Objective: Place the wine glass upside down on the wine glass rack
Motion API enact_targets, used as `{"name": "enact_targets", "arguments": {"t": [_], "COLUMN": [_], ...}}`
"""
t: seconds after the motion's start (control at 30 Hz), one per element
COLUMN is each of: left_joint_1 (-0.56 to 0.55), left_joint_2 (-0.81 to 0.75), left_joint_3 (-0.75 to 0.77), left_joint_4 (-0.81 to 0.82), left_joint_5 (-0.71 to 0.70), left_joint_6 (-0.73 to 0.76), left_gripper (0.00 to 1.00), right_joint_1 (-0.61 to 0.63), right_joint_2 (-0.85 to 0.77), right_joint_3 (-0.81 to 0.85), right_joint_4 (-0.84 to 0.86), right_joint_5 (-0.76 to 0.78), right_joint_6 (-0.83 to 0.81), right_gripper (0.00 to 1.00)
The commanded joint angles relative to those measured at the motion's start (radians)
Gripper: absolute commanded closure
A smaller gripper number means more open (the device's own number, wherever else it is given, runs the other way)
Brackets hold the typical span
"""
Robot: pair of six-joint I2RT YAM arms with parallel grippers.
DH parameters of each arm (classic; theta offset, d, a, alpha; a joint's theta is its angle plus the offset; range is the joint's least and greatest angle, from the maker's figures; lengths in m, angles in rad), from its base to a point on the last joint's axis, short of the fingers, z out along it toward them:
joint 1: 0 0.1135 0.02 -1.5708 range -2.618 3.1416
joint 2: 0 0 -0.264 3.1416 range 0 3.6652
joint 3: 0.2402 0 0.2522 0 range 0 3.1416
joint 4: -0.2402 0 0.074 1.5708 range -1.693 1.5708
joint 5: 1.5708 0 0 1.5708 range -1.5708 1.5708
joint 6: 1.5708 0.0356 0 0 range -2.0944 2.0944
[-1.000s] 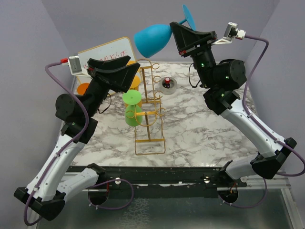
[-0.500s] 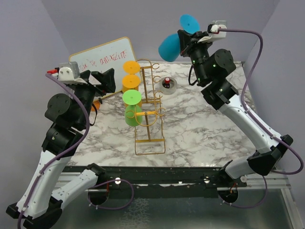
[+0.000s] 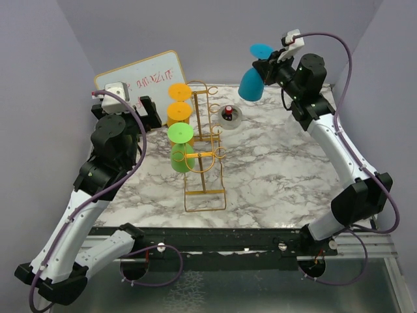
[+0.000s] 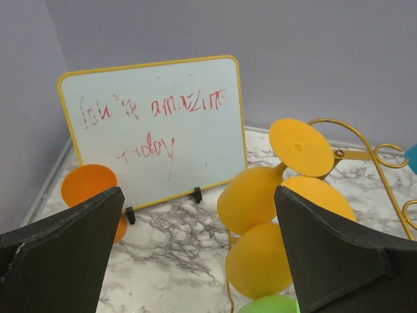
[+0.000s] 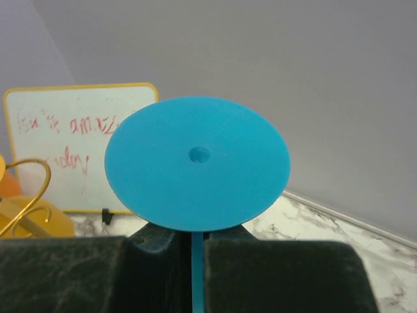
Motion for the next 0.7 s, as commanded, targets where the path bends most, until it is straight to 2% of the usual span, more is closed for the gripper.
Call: {"name": "enact_targets", "arguments": {"t": [0.0, 0.13, 0.23, 0.43, 0.67], "left_joint_1": [-0.002, -0.002, -0.002, -0.002, -0.002], "left_joint_2": [0.013, 0.002, -0.019, -0.043, -0.034], "left_joint_3": [0.009, -0.007, -0.031, -0.065, -0.072], "left_joint_4": [-0.049, -0.049, -0.034, 0.008, 0.016], "left_joint_5": [-0.032, -0.012, 0.006, 0.050, 0.048], "left_joint_6": [-0.032, -0.052, -0.068, -0.084, -0.086], "left_gripper": [0.01, 0.01, 0.01, 0.01, 0.01], "right_joint_1": [-0.047, -0.053, -0.053, -0.040, -0.013], "right_joint_2": [0.034, 0.054, 0.072, 0.103, 0.139], "right_joint_3": [0.018, 0.025, 0.014, -0.006, 0.024], "right_joint_4": [-0.027, -0.051, -0.011, 0.023, -0.021], "right_joint_5": [-0.359, -0.496, -0.580, -0.670, -0.673], "right_joint_6": [-0.030, -0.099, -0.074, -0.075, -0.129], "right_gripper": [0.99, 0.99, 0.99, 0.99, 0.99]}}
